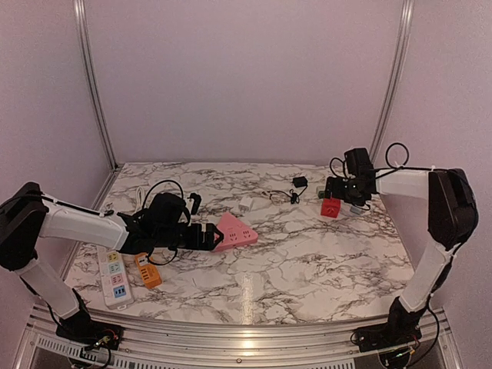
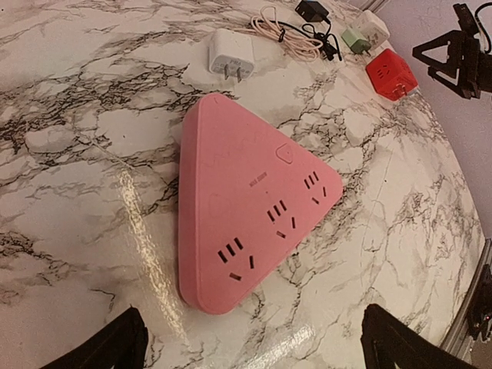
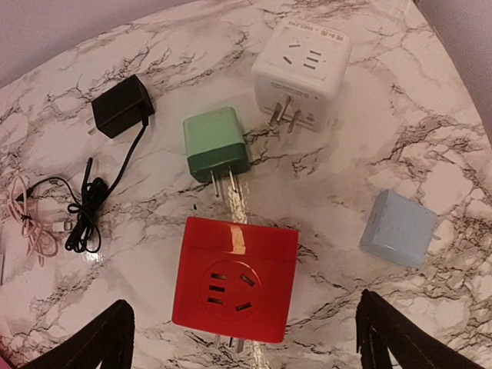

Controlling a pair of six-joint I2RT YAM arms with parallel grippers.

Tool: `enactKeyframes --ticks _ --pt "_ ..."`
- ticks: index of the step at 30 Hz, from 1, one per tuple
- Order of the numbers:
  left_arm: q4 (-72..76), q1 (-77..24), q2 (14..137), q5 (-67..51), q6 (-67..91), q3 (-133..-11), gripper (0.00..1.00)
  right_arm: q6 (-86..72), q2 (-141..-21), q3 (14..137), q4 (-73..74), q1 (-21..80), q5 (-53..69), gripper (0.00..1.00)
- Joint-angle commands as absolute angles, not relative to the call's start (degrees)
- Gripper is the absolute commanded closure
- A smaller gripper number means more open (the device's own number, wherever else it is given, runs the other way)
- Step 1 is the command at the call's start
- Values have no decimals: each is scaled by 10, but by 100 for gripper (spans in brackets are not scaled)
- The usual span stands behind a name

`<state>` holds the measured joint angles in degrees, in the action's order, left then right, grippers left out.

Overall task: Insert the plug
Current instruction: Pick up the plug from the center of the board.

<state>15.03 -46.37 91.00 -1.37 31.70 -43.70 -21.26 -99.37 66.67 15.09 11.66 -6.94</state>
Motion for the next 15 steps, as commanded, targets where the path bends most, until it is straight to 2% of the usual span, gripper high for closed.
enactKeyframes --ticks 1,15 --pt "154 -472 887 12 307 -428 1 -222 -1029 709 162 105 -69 5" --pt "152 -481 887 29 305 -428 1 -210 -1105 765 180 103 -29 12"
